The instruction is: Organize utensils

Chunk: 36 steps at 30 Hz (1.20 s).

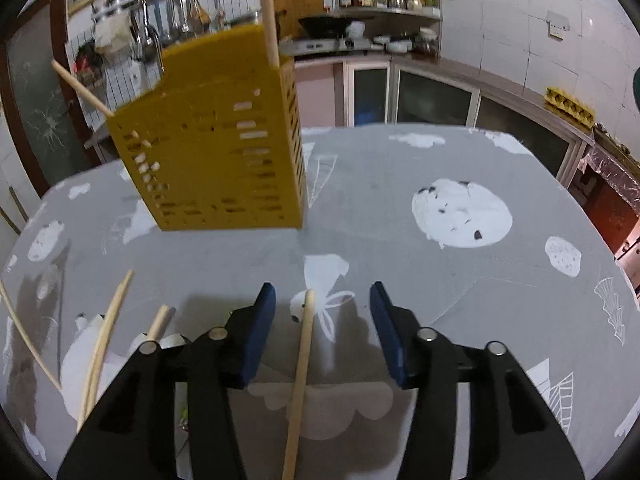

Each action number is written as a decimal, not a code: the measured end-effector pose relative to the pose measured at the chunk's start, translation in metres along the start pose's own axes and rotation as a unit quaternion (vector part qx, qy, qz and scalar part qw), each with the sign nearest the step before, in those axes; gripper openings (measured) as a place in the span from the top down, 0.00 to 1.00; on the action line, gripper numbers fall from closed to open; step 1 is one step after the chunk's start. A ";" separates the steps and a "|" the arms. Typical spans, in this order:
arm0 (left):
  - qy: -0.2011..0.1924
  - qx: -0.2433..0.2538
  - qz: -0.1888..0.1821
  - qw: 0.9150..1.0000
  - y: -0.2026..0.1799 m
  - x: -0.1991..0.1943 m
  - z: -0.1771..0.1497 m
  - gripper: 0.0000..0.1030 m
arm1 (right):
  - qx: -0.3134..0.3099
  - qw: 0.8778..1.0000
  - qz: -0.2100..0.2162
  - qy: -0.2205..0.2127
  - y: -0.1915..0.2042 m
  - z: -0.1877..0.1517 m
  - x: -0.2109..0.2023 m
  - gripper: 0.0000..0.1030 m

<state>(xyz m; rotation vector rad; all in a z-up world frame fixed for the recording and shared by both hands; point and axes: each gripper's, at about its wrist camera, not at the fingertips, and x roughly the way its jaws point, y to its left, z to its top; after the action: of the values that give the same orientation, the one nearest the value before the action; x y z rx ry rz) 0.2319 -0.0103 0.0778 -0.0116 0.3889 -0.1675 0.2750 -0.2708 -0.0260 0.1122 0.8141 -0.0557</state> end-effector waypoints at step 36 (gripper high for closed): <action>-0.048 0.016 -0.006 0.999 -0.013 -0.028 0.013 0.96 | 0.031 0.967 0.085 -0.240 -0.010 0.024 -0.125 0.94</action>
<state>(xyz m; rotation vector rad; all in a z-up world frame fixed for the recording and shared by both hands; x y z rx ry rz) 0.2090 -0.0189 0.1006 0.0096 0.2900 -0.1851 0.2060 -0.2829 0.0803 0.2169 0.3170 0.0525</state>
